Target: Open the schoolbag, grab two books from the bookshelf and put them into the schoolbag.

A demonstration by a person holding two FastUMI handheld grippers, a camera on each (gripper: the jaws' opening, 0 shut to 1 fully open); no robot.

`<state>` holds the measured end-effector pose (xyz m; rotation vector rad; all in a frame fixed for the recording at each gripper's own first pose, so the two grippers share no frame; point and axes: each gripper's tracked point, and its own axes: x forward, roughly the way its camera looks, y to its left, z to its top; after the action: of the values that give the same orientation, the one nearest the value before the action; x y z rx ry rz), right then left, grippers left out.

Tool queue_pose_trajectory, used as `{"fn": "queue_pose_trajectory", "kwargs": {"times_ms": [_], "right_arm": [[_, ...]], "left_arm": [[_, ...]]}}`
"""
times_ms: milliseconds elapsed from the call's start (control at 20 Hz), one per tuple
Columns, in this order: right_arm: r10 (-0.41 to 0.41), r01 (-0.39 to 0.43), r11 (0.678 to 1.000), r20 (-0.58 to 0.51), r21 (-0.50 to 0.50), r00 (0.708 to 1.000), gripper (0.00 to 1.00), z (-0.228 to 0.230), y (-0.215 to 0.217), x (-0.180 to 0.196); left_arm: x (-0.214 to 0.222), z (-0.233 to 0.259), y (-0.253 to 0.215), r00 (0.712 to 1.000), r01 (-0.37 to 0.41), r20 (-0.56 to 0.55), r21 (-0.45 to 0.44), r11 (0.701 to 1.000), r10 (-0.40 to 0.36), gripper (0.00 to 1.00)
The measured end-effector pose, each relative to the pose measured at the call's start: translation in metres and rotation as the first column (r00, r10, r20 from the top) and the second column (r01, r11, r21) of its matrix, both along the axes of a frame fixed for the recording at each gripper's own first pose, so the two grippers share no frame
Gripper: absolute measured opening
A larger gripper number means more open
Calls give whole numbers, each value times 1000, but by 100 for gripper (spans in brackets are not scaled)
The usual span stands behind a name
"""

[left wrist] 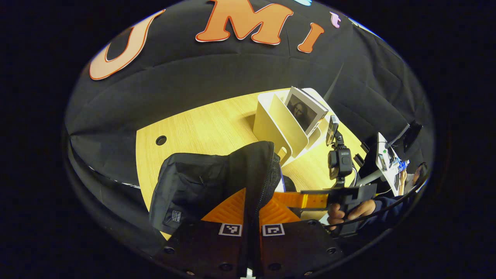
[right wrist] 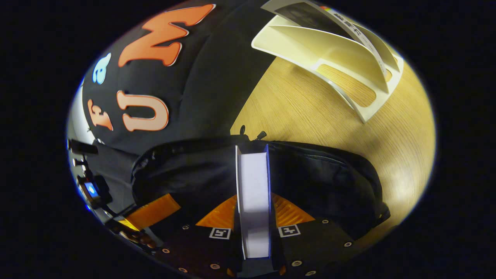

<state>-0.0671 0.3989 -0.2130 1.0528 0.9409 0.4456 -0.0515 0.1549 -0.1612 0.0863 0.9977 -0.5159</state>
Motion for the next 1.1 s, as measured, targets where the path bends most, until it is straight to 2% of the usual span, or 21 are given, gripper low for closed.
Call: {"fn": "queue_pose_trajectory", "kwargs": {"times_ms": [100, 250, 300, 350, 450, 650, 750, 950, 1100], "right_arm": [[74, -73, 997, -52, 21, 996, 34, 0, 10, -9], [141, -145, 986, -58, -80, 988, 47, -5, -7, -19], [163, -168, 976, -52, -137, 985, 89, -4, -23, -23], [187, -192, 963, -40, -189, 981, 84, -3, -35, -25], [219, -223, 939, -43, -263, 975, 95, 1, -65, -32], [247, -246, 886, -50, -394, 968, 97, 15, -122, -26], [274, -260, 842, -39, -474, 961, 98, 32, -152, -21], [322, -258, 733, -12, -629, 947, 98, 70, -209, 12], [325, -259, 678, -35, -688, 945, 98, 88, -248, 45]], "left_arm": [[-2, -4, 0, 1000, -17, -17, -7, 1000, 17, 5], [6, -4, 8, 999, -40, -4, 9, 999, 40, 5], [6, -4, 10, 999, -44, 2, 17, 999, 44, 5], [4, -4, 9, 999, -43, -1, 14, 999, 43, 5], [4, -7, 6, 999, -48, -5, 13, 999, 48, 5], [3, -9, 3, 998, -56, -3, 14, 998, 57, 5], [4, -13, 4, 998, -59, -1, 24, 998, 59, 5], [3, -20, 1, 998, -68, -6, 34, 997, 68, 5], [2, -24, -1, 994, -108, -19, 25, 994, 108, 5]]}}
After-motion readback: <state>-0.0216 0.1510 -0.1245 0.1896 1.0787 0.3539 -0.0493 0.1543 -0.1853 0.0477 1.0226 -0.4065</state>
